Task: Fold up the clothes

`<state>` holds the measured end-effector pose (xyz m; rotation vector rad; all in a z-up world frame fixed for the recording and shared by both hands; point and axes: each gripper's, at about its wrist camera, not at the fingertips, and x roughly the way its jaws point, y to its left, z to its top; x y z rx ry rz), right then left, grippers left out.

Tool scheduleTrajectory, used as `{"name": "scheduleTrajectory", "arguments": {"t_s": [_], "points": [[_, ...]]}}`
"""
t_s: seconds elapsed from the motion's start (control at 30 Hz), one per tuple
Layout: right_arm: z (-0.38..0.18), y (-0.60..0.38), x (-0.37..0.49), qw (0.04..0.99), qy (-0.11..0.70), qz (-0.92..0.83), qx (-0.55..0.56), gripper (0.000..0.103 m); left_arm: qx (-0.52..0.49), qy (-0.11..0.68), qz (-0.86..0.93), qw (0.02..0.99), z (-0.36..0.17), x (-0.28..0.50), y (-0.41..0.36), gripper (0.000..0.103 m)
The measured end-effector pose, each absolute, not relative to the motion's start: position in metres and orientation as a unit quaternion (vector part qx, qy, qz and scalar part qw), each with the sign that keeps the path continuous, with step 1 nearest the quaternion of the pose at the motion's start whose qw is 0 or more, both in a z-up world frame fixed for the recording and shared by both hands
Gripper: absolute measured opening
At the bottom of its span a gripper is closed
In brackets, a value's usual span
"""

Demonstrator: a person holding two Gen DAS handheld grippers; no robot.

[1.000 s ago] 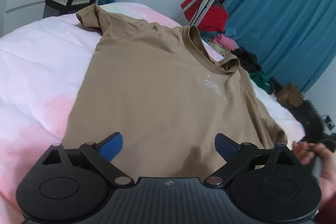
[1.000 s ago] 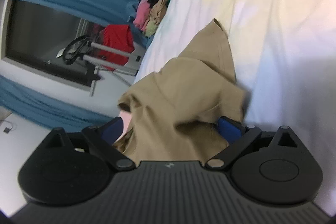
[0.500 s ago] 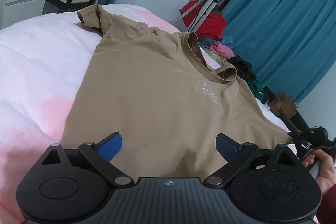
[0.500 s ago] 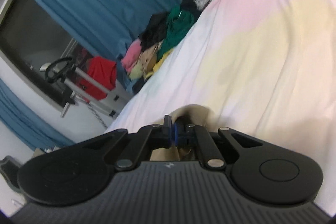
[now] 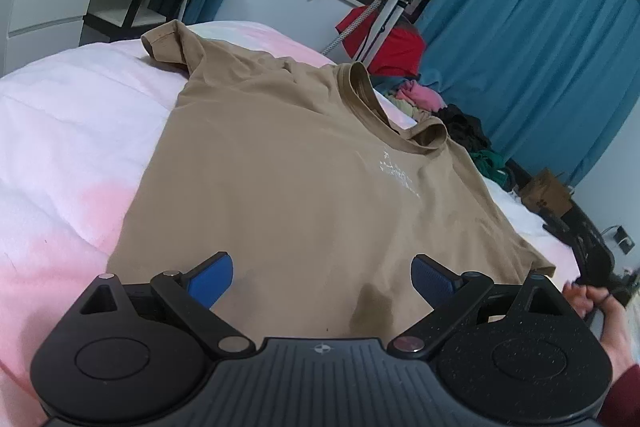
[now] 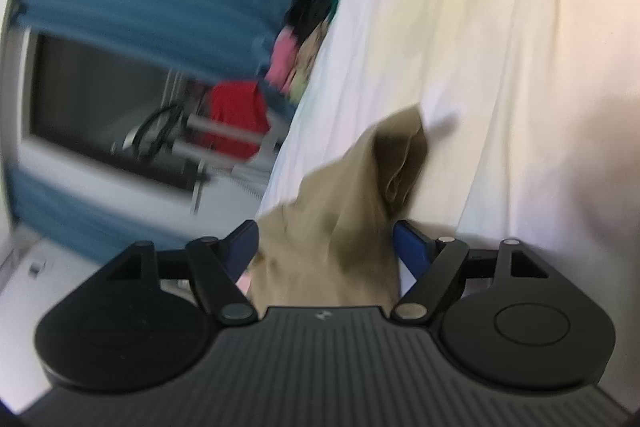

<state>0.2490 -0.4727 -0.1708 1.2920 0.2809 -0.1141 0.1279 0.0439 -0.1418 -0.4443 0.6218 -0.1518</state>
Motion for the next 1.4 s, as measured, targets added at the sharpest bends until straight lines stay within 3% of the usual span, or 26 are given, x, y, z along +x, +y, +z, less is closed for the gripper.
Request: {"name": "scheduleTrajectory", "arguments": {"t_s": [0.4,0.47,0.5,0.53,0.8,1.03,1.17,1.3,1.37,1.4], "points": [[-0.171,-0.482,0.343,0.791,0.124,-0.021,0.599,0.077,-0.221,0.298,-0.09,0.924,-0.145,0.142,0.029,0.097],[-0.167,-0.481,0.351,0.801,0.141,-0.042,0.58,0.065,-0.208,0.296,-0.095,0.927,-0.146,0.144,0.025,0.097],[-0.164,-0.481,0.35,0.81,0.152,-0.055,0.564,0.04,-0.205,0.296,-0.097,0.928,-0.147,0.144,0.024,0.097],[-0.16,-0.481,0.35,0.818,0.163,-0.068,0.547,0.008,-0.202,0.295,-0.1,0.928,-0.147,0.144,0.023,0.097],[-0.093,-0.468,0.32,0.91,0.123,-0.144,0.37,0.007,-0.233,0.29,-0.109,0.922,-0.135,0.139,0.033,0.097],[-0.018,-0.341,0.32,0.978,0.099,-0.12,0.14,0.007,-0.202,0.253,-0.069,0.944,-0.106,0.128,0.059,0.097],[-0.017,-0.239,0.341,0.991,0.122,-0.055,0.004,0.009,-0.173,0.243,-0.025,0.954,-0.098,0.127,0.078,0.097],[-0.049,-0.176,0.365,0.982,0.188,0.003,-0.037,0.011,-0.187,0.244,0.001,0.952,-0.098,0.13,0.104,0.096],[-0.067,-0.16,0.374,0.971,0.234,0.041,-0.039,0.05,-0.201,0.251,0.006,0.947,-0.101,0.136,0.112,0.096],[-0.068,-0.16,0.373,0.97,0.236,0.052,-0.033,0.087,-0.207,0.254,0.007,0.945,-0.103,0.139,0.116,0.096]]}}
